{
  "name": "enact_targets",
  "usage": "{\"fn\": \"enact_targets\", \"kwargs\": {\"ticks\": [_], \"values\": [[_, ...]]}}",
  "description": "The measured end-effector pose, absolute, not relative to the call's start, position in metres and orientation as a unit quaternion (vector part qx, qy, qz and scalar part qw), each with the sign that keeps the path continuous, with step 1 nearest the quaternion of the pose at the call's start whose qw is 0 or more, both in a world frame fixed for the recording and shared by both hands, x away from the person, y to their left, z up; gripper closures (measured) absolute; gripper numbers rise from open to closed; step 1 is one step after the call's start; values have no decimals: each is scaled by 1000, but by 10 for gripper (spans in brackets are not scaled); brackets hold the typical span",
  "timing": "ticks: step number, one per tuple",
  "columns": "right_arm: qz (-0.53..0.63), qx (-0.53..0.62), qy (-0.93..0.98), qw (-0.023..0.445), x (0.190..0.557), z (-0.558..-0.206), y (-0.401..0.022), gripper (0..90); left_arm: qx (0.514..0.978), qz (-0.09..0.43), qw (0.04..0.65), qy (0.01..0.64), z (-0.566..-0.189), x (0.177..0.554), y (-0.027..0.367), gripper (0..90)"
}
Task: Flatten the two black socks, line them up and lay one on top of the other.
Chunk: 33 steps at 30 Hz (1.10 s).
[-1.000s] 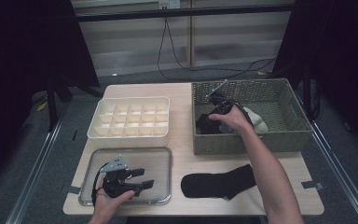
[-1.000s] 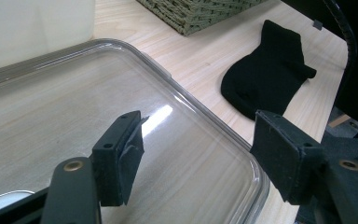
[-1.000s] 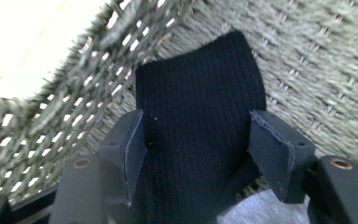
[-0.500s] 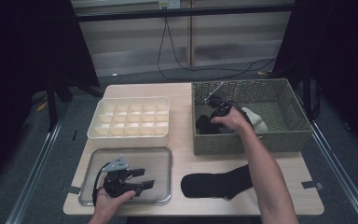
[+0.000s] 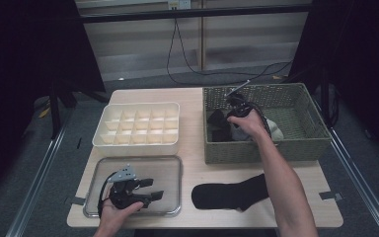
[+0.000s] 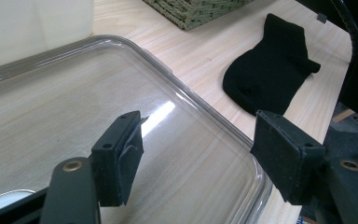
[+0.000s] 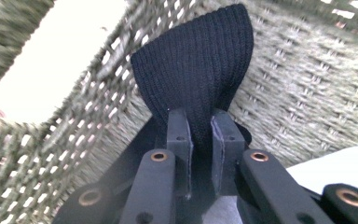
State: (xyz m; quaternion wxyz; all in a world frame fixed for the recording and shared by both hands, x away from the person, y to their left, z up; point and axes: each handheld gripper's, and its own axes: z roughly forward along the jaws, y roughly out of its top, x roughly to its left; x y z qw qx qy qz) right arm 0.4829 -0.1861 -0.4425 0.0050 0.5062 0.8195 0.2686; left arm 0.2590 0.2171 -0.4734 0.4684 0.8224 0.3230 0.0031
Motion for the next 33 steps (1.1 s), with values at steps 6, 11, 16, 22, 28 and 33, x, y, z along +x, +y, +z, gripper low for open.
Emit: {"fn": "enact_targets", "kwargs": {"ticks": [6, 11, 16, 22, 28, 33], "values": [[311, 508, 803, 1, 479, -434, -193, 801, 822, 1, 470, 323, -474, 261, 217, 331], [354, 500, 790, -1, 474, -423, -199, 800, 822, 3, 470, 321, -473, 260, 217, 331], [389, 497, 776, 2, 467, -410, -205, 800, 822, 0, 472, 318, -472, 257, 217, 333], [423, 484, 766, 8, 459, -397, -207, 800, 822, -1, 474, 317, -472, 257, 215, 333], [450, 470, 760, 10, 451, -385, -206, 800, 824, -3, 471, 315, -473, 260, 213, 332], [467, 461, 754, 15, 445, -378, -207, 799, 823, -4, 473, 315, -472, 259, 213, 328]]}}
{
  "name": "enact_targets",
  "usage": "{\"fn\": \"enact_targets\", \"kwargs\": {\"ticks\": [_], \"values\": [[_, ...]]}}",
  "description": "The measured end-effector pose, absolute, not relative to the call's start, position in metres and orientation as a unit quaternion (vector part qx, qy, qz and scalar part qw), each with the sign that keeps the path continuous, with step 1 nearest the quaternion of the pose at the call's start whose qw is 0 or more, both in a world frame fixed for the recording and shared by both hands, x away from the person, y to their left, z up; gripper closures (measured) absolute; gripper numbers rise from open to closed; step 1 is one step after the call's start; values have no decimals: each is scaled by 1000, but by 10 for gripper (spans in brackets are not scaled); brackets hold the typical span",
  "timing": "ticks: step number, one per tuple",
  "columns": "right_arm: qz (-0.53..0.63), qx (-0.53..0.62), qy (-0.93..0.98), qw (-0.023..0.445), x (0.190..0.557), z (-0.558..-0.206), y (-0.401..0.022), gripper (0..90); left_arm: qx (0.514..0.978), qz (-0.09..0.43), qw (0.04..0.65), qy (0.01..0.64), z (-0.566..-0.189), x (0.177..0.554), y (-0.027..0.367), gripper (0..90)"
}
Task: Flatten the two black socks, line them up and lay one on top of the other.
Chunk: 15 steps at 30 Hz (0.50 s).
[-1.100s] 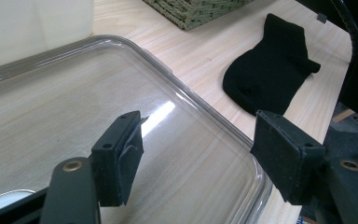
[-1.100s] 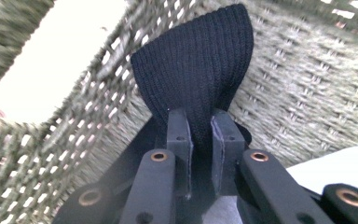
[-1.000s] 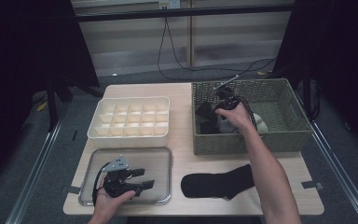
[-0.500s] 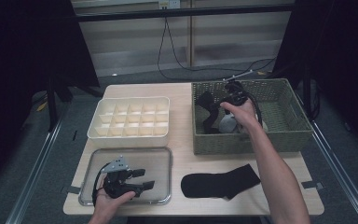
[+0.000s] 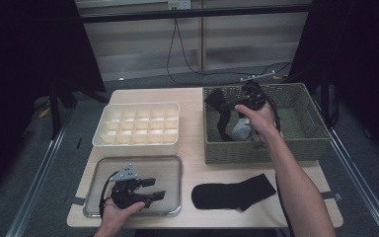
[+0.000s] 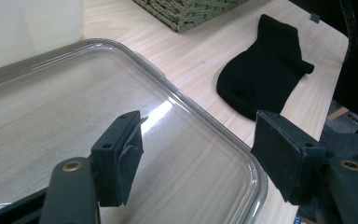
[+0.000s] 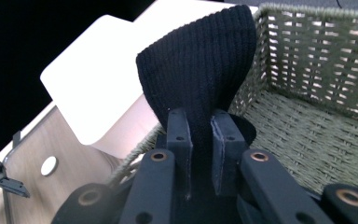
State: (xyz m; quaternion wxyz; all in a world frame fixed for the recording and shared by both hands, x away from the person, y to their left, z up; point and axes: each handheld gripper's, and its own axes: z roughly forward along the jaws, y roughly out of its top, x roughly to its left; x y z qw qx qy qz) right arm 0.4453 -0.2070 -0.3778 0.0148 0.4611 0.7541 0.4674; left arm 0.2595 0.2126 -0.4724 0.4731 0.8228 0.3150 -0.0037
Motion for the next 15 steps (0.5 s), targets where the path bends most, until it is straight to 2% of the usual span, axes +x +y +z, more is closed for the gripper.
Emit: {"fn": "enact_targets", "kwargs": {"ticks": [8, 15], "values": [[491, 445, 748, 35, 436, -358, -212, 798, 824, -4, 471, 314, -472, 259, 211, 322], [515, 437, 737, 33, 430, -350, -217, 794, 825, -1, 470, 315, -472, 259, 211, 324]]}}
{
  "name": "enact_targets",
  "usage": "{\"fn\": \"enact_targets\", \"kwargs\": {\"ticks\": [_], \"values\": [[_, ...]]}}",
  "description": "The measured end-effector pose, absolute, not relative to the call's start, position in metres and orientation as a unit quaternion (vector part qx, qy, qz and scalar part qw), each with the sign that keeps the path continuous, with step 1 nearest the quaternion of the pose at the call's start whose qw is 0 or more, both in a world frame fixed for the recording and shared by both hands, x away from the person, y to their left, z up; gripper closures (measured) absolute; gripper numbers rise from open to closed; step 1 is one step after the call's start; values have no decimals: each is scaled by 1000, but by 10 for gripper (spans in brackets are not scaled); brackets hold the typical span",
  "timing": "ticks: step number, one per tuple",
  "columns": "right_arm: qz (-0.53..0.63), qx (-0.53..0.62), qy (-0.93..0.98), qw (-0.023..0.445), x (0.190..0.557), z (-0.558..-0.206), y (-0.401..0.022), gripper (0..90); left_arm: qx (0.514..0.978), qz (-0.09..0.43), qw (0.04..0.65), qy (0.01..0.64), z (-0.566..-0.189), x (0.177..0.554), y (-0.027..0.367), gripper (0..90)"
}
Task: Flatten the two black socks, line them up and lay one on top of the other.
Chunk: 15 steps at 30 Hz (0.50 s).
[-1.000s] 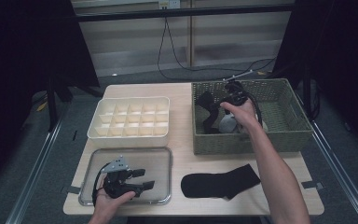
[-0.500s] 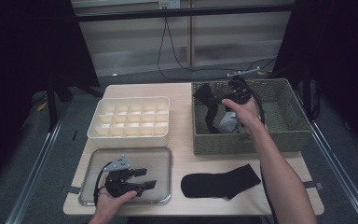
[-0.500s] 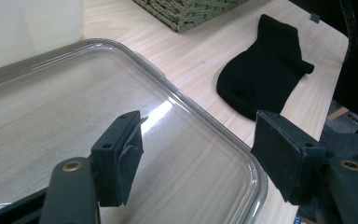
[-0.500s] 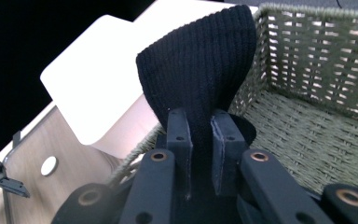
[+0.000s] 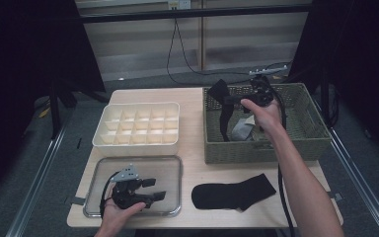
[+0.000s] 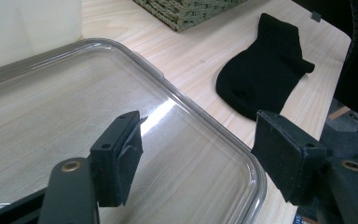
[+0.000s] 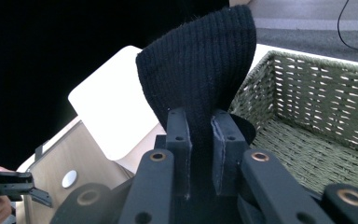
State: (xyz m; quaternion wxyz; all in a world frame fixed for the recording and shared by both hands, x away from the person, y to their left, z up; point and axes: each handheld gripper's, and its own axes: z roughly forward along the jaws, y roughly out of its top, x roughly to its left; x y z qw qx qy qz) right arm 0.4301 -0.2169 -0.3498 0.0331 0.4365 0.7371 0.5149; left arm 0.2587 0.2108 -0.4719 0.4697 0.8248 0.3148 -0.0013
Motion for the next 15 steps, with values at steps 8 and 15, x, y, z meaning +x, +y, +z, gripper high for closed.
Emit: {"fn": "enact_targets", "kwargs": {"ticks": [8, 15], "values": [[534, 422, 731, 36, 423, -338, -215, 791, 825, 2, 470, 315, -471, 257, 211, 325], [545, 417, 726, 41, 419, -332, -217, 790, 824, 2, 472, 313, -470, 256, 211, 325]]}}
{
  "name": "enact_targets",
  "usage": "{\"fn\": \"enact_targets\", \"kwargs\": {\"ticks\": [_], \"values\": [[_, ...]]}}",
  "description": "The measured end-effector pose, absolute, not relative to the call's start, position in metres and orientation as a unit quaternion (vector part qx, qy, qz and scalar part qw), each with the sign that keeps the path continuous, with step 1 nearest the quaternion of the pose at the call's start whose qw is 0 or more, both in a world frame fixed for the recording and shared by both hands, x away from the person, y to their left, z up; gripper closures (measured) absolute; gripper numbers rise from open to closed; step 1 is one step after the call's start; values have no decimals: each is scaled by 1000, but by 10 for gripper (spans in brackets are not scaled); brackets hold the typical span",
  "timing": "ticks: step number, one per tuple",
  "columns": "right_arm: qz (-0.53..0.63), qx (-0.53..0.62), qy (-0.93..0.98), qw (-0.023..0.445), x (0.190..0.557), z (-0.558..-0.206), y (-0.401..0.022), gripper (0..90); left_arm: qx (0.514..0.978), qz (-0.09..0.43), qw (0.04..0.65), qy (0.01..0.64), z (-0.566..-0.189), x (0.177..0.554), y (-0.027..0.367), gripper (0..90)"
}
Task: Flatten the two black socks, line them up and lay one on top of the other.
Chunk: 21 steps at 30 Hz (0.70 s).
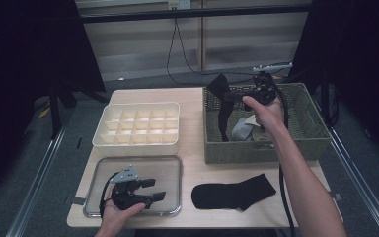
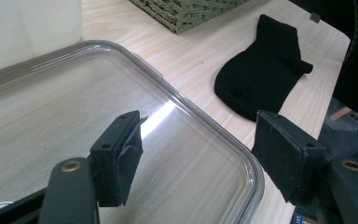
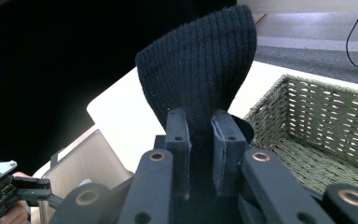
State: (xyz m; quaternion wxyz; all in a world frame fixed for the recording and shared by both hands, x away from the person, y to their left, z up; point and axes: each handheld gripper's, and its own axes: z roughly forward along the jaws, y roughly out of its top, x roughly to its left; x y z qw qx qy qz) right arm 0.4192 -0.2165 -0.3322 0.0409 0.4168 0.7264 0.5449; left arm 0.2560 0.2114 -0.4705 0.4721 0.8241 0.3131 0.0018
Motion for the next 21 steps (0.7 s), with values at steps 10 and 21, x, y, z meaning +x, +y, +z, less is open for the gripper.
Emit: {"fn": "enact_targets", "kwargs": {"ticks": [10, 21], "values": [[552, 410, 724, 49, 417, -319, -215, 789, 824, 3, 473, 312, -470, 256, 211, 325], [564, 396, 723, 57, 413, -303, -213, 789, 824, 3, 474, 311, -470, 256, 211, 333]]}}
